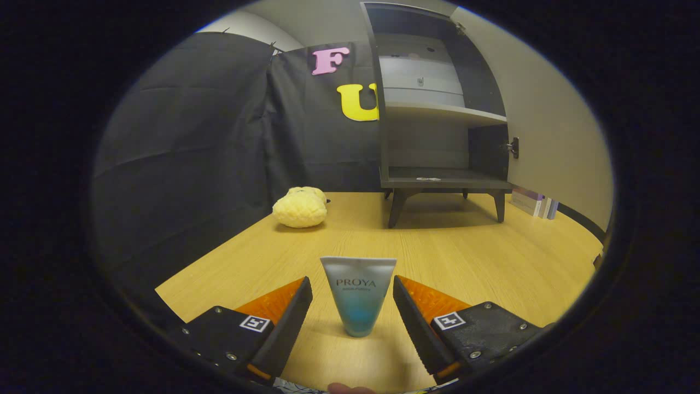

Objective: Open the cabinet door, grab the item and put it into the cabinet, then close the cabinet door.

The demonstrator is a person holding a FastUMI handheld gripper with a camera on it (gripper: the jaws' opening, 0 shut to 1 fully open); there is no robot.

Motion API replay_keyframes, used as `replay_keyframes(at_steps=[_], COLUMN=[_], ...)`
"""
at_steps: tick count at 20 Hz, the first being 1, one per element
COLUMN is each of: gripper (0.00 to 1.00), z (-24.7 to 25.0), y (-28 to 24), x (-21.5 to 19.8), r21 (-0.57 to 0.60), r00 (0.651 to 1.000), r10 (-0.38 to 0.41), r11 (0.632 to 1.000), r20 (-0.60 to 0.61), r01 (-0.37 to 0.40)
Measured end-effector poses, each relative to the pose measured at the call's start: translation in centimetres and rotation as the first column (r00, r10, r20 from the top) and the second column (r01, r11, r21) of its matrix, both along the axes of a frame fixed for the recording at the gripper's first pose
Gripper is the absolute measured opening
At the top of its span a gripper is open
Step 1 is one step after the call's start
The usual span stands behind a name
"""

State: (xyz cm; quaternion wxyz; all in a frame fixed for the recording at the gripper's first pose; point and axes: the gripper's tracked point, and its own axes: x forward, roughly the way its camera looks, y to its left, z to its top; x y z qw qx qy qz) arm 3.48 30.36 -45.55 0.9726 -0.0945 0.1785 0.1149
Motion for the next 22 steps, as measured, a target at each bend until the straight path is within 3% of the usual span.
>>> replay_keyframes(at_steps=[2,3,6,14,22], gripper=[0.84,0.71,0.53,0.5,0.5], z=[-0.6,-0.5,-0.6,3.8,18.0], y=[-0.4,-0.8,-0.5,-1.5,-3.8], x=[0.3,0.6,1.0,1.4,5.4], r21=[-0.012,-0.016,-0.014,0.002,0.017], r00=[1.0,1.0,1.0,0.999,0.995], r10=[-0.004,-0.017,0.003,0.042,0.01], r11=[1.0,1.0,1.0,0.999,1.0], r20=[0.0,0.009,0.005,0.009,0.094], r01=[0.004,0.017,-0.003,-0.042,-0.012])
